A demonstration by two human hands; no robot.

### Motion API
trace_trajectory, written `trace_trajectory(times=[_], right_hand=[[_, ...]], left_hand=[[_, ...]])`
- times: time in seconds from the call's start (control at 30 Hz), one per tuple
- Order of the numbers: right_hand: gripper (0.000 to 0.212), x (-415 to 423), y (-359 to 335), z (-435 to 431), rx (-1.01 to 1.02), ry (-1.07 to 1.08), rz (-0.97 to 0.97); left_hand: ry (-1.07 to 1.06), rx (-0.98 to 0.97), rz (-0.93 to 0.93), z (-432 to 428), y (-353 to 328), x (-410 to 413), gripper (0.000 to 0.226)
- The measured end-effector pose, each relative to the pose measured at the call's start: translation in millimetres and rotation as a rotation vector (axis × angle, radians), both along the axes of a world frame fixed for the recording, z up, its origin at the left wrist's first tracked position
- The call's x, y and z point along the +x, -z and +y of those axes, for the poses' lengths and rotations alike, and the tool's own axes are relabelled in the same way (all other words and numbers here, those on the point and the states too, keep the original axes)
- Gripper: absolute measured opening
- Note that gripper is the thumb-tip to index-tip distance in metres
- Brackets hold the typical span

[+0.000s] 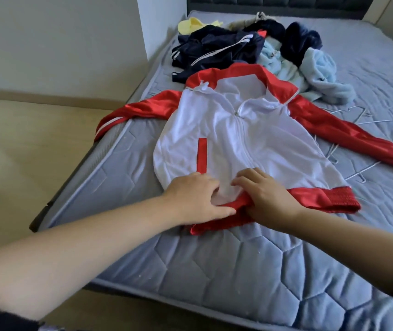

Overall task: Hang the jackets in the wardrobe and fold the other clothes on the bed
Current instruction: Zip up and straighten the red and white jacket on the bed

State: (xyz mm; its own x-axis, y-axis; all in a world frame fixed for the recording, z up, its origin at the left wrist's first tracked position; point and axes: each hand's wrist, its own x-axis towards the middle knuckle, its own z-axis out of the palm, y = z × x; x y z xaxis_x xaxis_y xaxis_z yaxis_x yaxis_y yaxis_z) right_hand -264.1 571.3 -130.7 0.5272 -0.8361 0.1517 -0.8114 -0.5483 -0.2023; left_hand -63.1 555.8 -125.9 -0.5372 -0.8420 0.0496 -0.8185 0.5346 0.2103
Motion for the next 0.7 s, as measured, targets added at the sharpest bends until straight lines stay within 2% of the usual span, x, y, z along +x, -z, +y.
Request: trace_trajectory(times=[0.1, 0.23, 0.3, 0.43, 0.5, 0.57, 0.63, 0.7], right_hand=[[0.073, -11.0, 13.4, -1.9, 0.041, 0.112, 0.099], [0.080, -28.4, 18.0, -0.1, 0.146, 0.210, 0.105], [0.072, -38.4, 13.3, -1.5, 0.189, 0.250, 0.218], [0.024, -57.5, -0.3, -4.9, 0.068, 0.268, 0.576], [0.021, -67.7, -10.8, -4.5, 0.065, 0.337, 0.661], [0.022, -70.7, -17.2, -2.3, 0.095, 0.315, 0.701], [0.019, -66.7, -17.6, 0.9, 0.286, 0.218, 0.626], [0.012, -61.4, -14.0, 7.5, 0.492, 0.117, 0.502]], left_hand=[[0.060, 0.059, -0.240, 6.9, 10.2, -10.2, 0.059], [0.142, -0.005, -0.397, 13.4, 8.9, -18.8, 0.028], [0.177, -0.059, -0.505, 12.9, 2.6, -22.7, 0.028], [0.166, 0.013, -0.698, 5.0, -6.0, -21.2, 0.033], [0.147, 0.071, -0.838, -0.2, -14.5, -15.6, 0.034], [0.129, 0.177, -0.979, -3.7, -24.9, -7.9, 0.031], [0.121, 0.291, -1.108, -3.0, -30.8, -2.9, 0.026], [0.137, 0.332, -1.162, 2.8, -28.3, -2.6, 0.025]])
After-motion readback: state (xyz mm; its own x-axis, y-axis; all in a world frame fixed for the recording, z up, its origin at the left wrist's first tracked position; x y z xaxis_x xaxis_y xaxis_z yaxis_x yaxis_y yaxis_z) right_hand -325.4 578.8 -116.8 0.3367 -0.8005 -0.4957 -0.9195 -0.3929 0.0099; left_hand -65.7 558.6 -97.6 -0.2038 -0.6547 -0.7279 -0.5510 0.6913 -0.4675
